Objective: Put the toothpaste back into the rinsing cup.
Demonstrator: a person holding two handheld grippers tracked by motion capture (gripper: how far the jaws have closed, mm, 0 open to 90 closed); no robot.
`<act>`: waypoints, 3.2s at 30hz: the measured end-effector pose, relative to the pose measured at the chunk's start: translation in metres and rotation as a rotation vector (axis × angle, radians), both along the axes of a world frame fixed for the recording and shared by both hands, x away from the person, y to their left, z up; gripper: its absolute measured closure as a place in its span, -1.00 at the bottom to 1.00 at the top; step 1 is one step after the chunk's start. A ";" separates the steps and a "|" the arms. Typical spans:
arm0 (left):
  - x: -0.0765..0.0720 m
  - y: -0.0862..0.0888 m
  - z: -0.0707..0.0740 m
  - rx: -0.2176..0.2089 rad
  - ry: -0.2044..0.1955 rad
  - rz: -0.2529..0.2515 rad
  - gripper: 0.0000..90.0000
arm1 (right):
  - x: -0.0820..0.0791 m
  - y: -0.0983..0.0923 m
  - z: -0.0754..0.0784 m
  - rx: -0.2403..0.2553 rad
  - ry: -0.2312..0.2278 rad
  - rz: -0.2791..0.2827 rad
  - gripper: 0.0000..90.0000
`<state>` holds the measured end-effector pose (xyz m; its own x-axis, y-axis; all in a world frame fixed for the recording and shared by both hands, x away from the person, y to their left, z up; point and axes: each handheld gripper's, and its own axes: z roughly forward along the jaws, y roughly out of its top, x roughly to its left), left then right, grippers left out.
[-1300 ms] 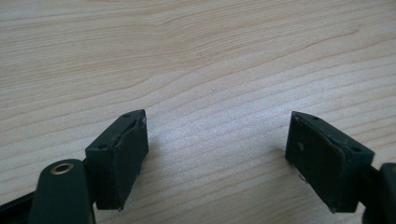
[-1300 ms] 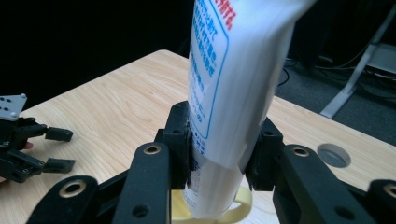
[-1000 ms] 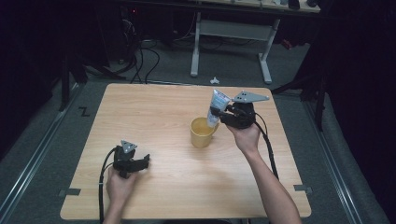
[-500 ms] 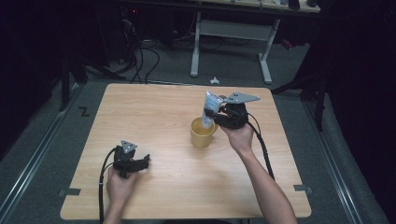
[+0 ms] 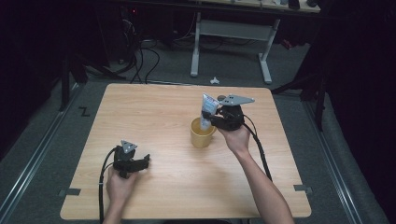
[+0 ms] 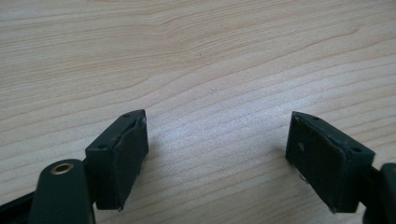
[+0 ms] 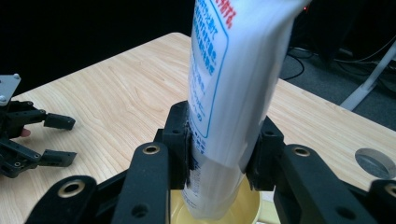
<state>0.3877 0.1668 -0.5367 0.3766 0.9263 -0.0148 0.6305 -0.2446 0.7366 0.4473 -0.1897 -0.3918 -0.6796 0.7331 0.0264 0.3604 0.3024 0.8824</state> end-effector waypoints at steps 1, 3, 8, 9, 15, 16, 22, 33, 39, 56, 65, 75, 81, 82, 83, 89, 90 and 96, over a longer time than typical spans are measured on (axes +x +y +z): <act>0.000 0.000 0.000 0.000 0.002 -0.001 -0.53 | 0.000 0.000 -0.001 0.001 -0.001 0.001 0.47; 0.000 0.000 0.000 0.000 0.003 -0.002 -0.53 | 0.001 0.000 -0.002 0.002 0.001 -0.002 0.47; 0.000 0.000 0.000 0.000 0.003 -0.002 -0.53 | 0.002 0.000 -0.006 -0.007 0.004 -0.007 0.47; 0.000 0.000 0.000 0.000 0.002 -0.001 -0.53 | 0.002 0.000 -0.007 -0.007 0.004 -0.005 0.47; 0.000 0.000 0.000 0.000 0.003 -0.002 -0.53 | 0.004 0.000 -0.012 -0.008 0.015 -0.010 0.47; 0.000 0.000 0.000 0.000 0.003 -0.002 -0.53 | 0.004 0.001 -0.012 -0.007 0.016 -0.010 0.47; 0.000 0.000 0.000 0.000 0.001 -0.001 -0.53 | 0.005 0.002 -0.014 -0.014 0.014 -0.011 0.47; 0.000 0.000 0.000 0.000 0.002 -0.002 -0.53 | 0.009 0.006 -0.023 -0.023 0.042 -0.015 0.46; 0.000 0.000 0.000 0.000 0.002 -0.002 -0.53 | 0.012 0.006 -0.030 -0.028 0.055 -0.023 0.46; 0.000 0.000 0.000 0.001 0.002 -0.003 -0.53 | 0.013 0.014 -0.041 -0.054 0.066 -0.026 0.46; 0.000 0.000 0.000 0.001 0.002 -0.004 -0.53 | 0.014 0.016 -0.049 -0.066 0.077 -0.029 0.45; 0.000 0.000 0.000 0.001 0.002 -0.003 -0.53 | 0.015 0.020 -0.055 -0.092 0.086 -0.030 0.45; 0.000 0.000 0.000 0.001 0.002 -0.003 -0.53 | 0.016 0.022 -0.054 -0.085 0.090 -0.033 0.44; 0.000 0.000 0.000 0.002 0.002 -0.004 -0.53 | 0.016 0.022 -0.054 -0.086 0.092 -0.034 0.44; 0.000 0.000 0.000 0.002 0.003 -0.004 -0.53 | 0.016 0.023 -0.055 -0.089 0.093 -0.034 0.44; 0.000 0.000 0.000 0.002 0.002 -0.005 -0.53 | 0.017 0.024 -0.057 -0.100 0.101 -0.036 0.43; 0.000 0.000 0.000 0.002 0.002 -0.005 -0.53 | 0.017 0.024 -0.057 -0.103 0.101 -0.036 0.43; 0.000 0.000 0.000 0.002 0.002 -0.005 -0.53 | 0.018 0.024 -0.061 -0.128 0.108 -0.043 0.43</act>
<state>0.3875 0.1668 -0.5365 0.3812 0.9244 -0.0134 0.6310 -0.2495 0.7346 0.4658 -0.1660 -0.4525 -0.6462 0.7632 0.0020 0.4656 0.3922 0.7933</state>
